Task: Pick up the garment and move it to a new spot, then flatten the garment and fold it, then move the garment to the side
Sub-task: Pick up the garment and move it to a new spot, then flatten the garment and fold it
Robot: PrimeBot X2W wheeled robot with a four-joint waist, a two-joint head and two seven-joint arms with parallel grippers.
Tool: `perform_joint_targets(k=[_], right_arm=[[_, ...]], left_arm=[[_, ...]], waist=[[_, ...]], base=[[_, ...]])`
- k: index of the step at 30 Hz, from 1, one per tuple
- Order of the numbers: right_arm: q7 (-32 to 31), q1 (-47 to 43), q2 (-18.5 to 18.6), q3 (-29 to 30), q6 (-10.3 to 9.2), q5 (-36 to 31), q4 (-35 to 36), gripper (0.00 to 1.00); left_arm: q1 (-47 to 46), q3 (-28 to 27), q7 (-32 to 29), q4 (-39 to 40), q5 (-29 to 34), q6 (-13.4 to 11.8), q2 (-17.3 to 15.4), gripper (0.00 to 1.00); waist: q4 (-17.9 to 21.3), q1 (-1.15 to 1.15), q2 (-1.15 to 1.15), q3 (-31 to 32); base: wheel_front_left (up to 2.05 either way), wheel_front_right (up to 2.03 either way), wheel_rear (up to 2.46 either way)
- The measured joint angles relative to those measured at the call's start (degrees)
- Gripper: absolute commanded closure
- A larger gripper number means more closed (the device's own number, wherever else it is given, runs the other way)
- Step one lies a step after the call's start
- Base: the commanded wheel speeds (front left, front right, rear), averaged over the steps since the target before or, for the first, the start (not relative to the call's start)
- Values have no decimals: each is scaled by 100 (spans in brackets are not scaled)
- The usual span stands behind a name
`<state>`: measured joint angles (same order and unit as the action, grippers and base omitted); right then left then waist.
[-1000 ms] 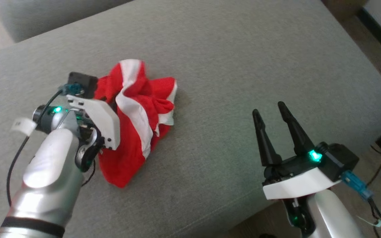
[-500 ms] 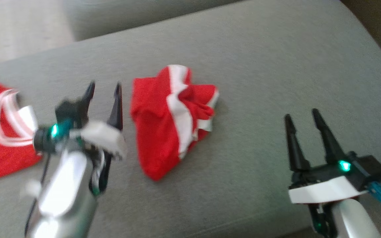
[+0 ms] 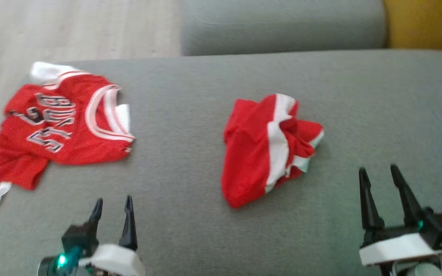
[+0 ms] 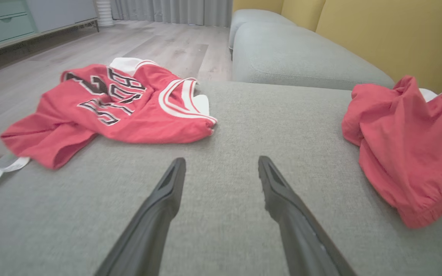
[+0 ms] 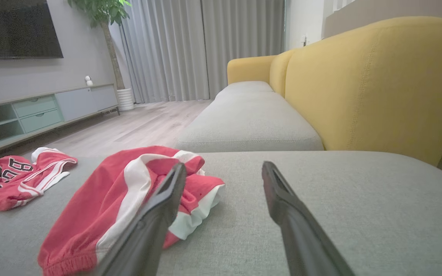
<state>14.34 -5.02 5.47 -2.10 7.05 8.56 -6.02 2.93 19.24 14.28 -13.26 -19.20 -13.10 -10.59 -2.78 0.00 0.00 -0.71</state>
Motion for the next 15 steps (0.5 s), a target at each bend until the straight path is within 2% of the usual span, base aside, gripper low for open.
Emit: perform_joint_targets(k=[7, 15], right_arm=[[1, -201, -149, 240, 0, 1, -368, 0], [1, -203, -226, 214, 0, 0, -479, 0]], left_arm=[[577, -260, 1, 469, 268, 185, 30, 0], [681, -525, 1, 597, 515, 410, 191, 0]], waist=[[-352, 0, 0, 225], [-283, 0, 0, 232]], base=[[0, 0, 0], [0, 0, 0]])
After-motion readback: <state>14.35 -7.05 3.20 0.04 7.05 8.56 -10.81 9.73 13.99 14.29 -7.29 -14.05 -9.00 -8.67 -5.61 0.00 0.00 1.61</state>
